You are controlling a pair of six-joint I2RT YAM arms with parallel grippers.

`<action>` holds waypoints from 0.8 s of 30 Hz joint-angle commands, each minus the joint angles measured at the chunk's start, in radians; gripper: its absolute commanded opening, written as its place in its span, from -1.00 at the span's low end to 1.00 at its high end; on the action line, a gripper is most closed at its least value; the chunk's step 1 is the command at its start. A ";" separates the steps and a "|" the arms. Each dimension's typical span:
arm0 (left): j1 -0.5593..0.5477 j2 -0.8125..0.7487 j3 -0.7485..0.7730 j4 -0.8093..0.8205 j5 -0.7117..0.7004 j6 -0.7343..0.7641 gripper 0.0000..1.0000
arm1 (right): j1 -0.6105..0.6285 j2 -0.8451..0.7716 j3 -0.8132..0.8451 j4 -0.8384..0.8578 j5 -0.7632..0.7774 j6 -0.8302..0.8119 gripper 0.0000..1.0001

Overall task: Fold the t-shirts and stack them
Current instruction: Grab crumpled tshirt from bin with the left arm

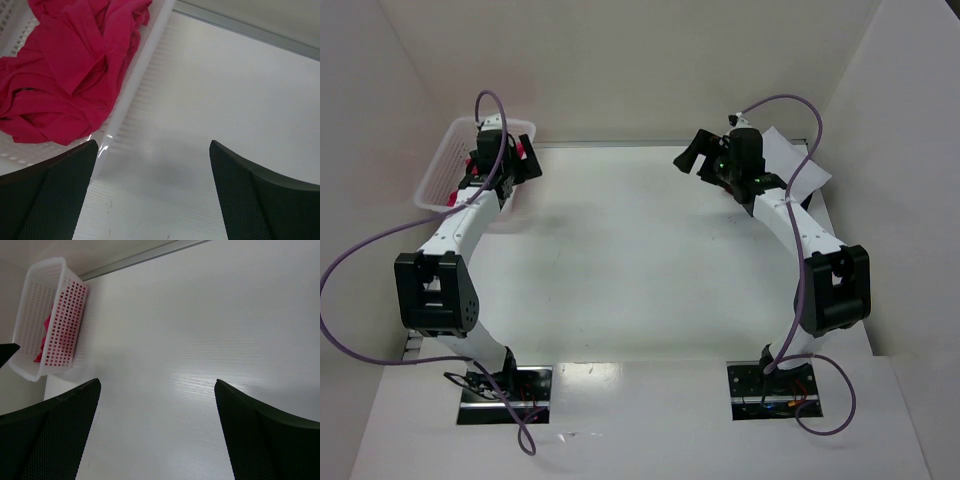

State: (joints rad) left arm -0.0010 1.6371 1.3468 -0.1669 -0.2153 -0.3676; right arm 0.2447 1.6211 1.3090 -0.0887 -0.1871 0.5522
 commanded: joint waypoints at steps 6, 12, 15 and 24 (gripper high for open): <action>0.065 -0.034 0.012 0.083 0.014 -0.016 1.00 | 0.011 0.019 0.107 0.011 0.014 -0.041 1.00; 0.266 0.085 0.153 0.081 0.151 -0.070 1.00 | 0.011 0.068 0.187 0.006 -0.045 -0.074 1.00; 0.297 0.200 0.290 0.052 0.160 -0.010 1.00 | 0.011 0.068 0.199 -0.003 -0.025 -0.094 1.00; 0.329 0.509 0.457 0.015 0.174 0.044 1.00 | 0.011 0.040 0.158 -0.003 0.017 -0.104 1.00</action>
State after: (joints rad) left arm 0.3111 2.0659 1.7859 -0.2043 -0.1150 -0.3473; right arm 0.2462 1.6852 1.4570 -0.1070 -0.2028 0.4728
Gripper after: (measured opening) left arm 0.998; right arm 0.999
